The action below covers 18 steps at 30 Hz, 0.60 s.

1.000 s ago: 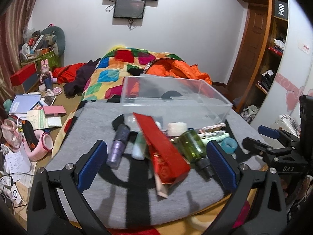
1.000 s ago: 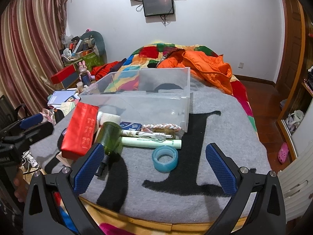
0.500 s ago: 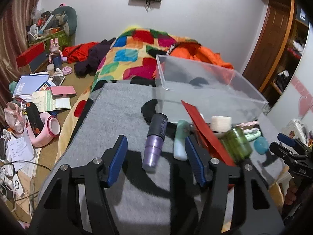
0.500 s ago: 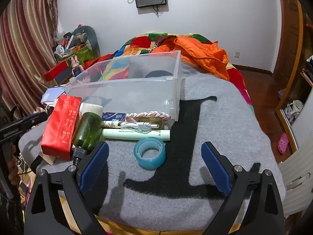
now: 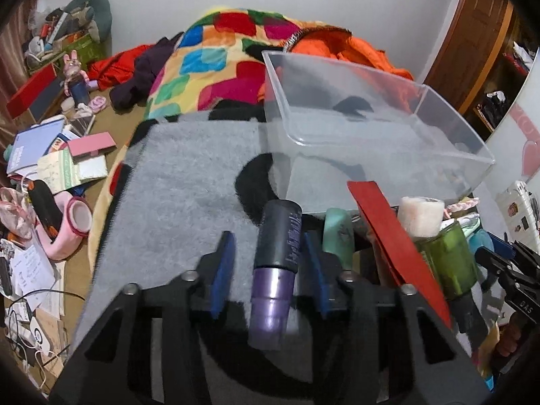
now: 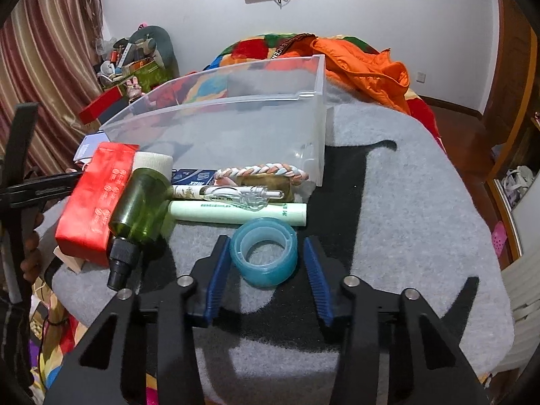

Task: Organize objects
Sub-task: 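Grasp the blue tape roll with the right tool while the left tool grasps the purple bottle, then release the tape roll into the clear box while the left tool drops the purple bottle in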

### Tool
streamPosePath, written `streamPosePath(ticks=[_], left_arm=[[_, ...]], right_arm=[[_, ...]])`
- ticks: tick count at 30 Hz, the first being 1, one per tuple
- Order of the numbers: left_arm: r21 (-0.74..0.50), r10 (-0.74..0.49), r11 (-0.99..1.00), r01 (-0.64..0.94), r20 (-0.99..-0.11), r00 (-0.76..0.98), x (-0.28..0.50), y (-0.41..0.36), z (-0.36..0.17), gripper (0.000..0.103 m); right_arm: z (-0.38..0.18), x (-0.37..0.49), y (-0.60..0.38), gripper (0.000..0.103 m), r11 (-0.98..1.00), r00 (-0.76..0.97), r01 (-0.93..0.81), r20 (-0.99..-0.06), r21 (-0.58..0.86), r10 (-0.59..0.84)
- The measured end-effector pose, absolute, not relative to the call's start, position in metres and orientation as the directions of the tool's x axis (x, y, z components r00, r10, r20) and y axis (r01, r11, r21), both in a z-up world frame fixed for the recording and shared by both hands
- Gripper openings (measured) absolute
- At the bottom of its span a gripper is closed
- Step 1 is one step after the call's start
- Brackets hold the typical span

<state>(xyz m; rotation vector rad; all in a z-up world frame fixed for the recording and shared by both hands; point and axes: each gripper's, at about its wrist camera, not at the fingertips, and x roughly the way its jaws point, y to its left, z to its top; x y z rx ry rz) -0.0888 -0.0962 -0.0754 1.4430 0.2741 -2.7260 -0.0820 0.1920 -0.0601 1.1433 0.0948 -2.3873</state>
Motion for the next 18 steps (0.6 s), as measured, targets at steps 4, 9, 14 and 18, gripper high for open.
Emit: streamPosePath(ticks=[4,9,14,18], left_arm=[[-0.112,0.014,-0.985,0.134,-0.815,-0.579,-0.087,-0.093,-0.077,0.025],[-0.123,0.006,-0.981,0.147,-0.786,-0.619,-0.074,-0.093,-0.064,0.025],[-0.106,-0.019,-0.984,0.143,-0.735,-0.677,-0.062,-0.09,-0.035,0.025],[-0.114,-0.016,-0.985,0.13,-0.688,-0.726,-0.058,-0.087,-0.01,0.025]], right_arm=[[-0.058,-0.08,0.191,0.036,-0.879,-0.54,0.458,-0.743,0.134,-0.395],[-0.047,-0.078,0.197,0.036,-0.879,-0.561,0.455,-0.721,0.142,-0.407],[-0.029,-0.08,0.2,0.036,-0.876,-0.584,0.457,-0.691,0.153,-0.425],[-0.012,-0.084,0.2,0.036,-0.873,-0.609,0.465,-0.662,0.148,-0.436]])
